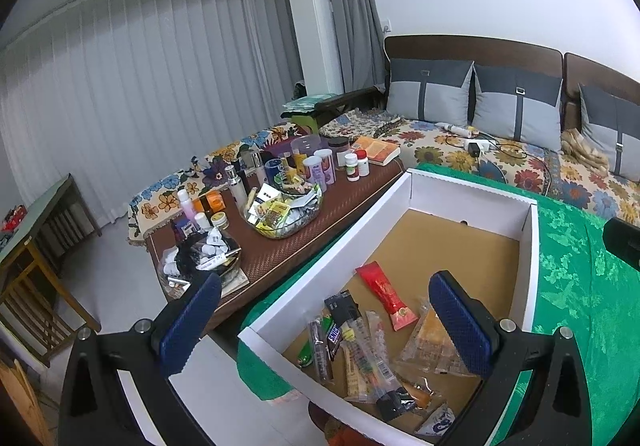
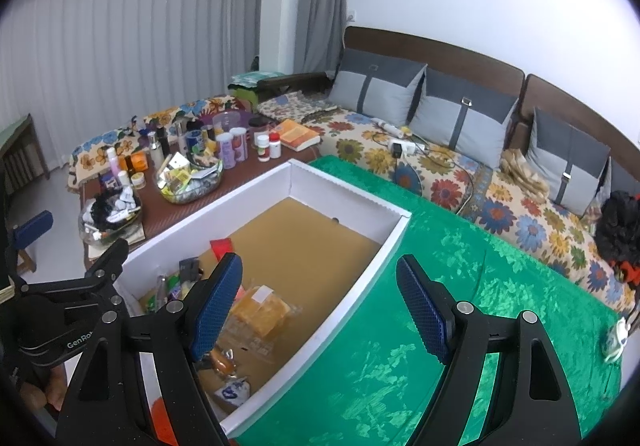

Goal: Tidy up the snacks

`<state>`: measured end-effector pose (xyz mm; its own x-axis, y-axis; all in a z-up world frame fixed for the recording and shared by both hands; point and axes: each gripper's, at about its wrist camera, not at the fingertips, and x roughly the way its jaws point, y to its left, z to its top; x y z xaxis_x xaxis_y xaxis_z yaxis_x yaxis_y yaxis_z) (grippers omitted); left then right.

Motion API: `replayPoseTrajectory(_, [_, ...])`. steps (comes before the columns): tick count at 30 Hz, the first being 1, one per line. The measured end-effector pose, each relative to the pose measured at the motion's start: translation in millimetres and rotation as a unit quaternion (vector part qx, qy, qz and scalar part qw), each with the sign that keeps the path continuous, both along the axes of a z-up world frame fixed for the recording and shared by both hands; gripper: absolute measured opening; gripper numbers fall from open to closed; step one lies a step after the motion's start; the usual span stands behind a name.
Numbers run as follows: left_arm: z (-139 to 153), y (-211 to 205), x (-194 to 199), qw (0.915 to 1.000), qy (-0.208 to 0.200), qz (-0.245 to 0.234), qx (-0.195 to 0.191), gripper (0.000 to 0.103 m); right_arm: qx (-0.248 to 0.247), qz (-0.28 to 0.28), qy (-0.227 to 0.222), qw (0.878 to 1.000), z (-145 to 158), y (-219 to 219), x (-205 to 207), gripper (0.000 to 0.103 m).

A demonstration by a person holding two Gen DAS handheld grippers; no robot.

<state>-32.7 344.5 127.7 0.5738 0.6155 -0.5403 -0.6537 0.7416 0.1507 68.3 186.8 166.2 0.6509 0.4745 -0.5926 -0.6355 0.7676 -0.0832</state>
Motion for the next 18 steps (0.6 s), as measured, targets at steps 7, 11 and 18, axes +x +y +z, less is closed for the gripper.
replayPoseTrajectory(7, [-1.7,2.3,-3.9,0.9999,-0.005,0.005,-0.009,0.103,-0.006,0.009,0.005,1.0,-5.4,10.4,-5.9,0.082])
replayPoseTrajectory(11, [-6.8,5.9,-3.9,0.9998,0.001,0.005,-0.02,0.103,-0.011,0.012,0.02,1.0,-12.7,14.7,-3.1,0.082])
replayPoseTrajectory(18, [-19.6,16.3,-4.3,0.9983,0.013,0.018,-0.053,0.103,-0.02,0.019,0.036,0.999,-23.6,22.5,-1.9,0.082])
